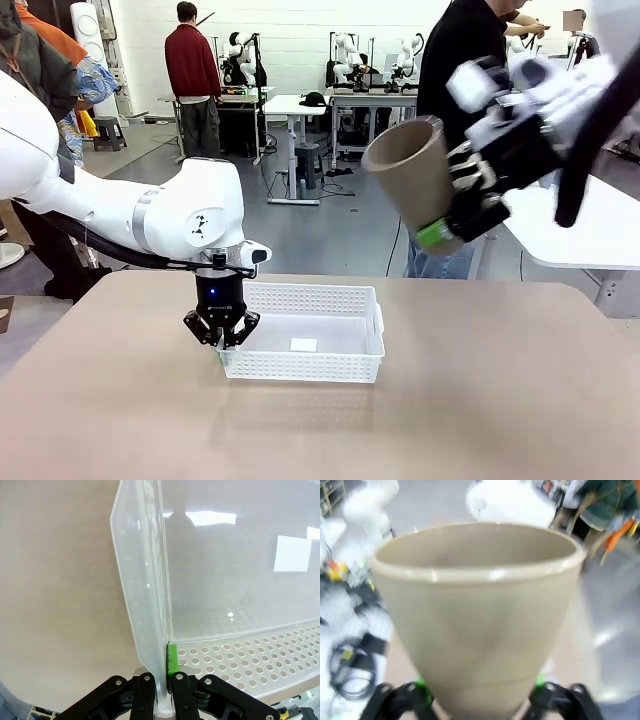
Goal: Clean and organize the cups into the basket.
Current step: Pick up the Organizing basket and move it to the center of the table, then pick up the Reusable plastic cup from the right side of the table and place it inside the Organizing basket.
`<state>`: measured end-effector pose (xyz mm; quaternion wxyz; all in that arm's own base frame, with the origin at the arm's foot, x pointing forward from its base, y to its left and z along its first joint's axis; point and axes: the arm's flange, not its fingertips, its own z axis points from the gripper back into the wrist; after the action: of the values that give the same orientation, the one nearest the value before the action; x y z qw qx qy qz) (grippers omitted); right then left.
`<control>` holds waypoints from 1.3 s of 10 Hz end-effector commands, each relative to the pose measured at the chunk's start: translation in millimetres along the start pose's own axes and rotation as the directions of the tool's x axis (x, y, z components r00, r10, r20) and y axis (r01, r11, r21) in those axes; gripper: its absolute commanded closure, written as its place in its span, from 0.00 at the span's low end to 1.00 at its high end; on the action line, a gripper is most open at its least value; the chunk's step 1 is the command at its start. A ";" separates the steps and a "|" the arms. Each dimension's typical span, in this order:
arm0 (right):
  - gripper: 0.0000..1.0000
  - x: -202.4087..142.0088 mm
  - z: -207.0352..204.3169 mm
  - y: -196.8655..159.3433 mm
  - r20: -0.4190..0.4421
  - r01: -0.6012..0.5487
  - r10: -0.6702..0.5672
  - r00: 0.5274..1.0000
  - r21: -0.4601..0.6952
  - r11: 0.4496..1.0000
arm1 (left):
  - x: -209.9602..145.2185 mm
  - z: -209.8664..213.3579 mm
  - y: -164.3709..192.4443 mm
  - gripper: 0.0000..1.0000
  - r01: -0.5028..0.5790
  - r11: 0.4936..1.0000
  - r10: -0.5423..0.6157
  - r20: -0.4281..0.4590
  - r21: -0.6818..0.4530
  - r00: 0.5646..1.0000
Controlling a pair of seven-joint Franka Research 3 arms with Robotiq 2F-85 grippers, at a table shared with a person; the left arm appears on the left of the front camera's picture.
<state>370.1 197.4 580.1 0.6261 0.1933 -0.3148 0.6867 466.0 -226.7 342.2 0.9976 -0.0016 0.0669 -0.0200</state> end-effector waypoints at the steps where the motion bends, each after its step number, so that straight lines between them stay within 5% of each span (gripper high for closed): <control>1: 0.21 -21.7 -56.6 -28.8 -0.475 0.189 -0.104 0.874 0.135 0.973 | -0.8 -2.3 -0.4 1.00 0.004 1.000 -0.004 -0.003 0.004 1.000; 3: 0.21 -23.1 -98.1 -34.3 -0.611 0.228 -0.095 0.786 0.144 0.963 | -0.8 -2.3 -0.4 1.00 0.004 1.000 -0.004 -0.003 0.004 1.000; 9: 0.21 12.5 -139.3 -19.4 -0.745 0.178 0.000 0.667 0.159 0.971 | -0.8 -2.3 -0.4 1.00 0.004 1.000 -0.004 -0.003 0.004 1.000; 13: 0.21 56.2 -164.3 -20.1 -0.745 0.135 0.058 0.664 0.196 0.971 | -0.8 -2.3 -0.4 1.00 0.004 1.000 -0.004 -0.003 0.004 1.000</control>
<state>392.4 339.3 500.6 0.6841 -0.0149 0.0504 0.7275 466.3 -226.6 342.5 0.9976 -0.0018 0.0666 -0.0198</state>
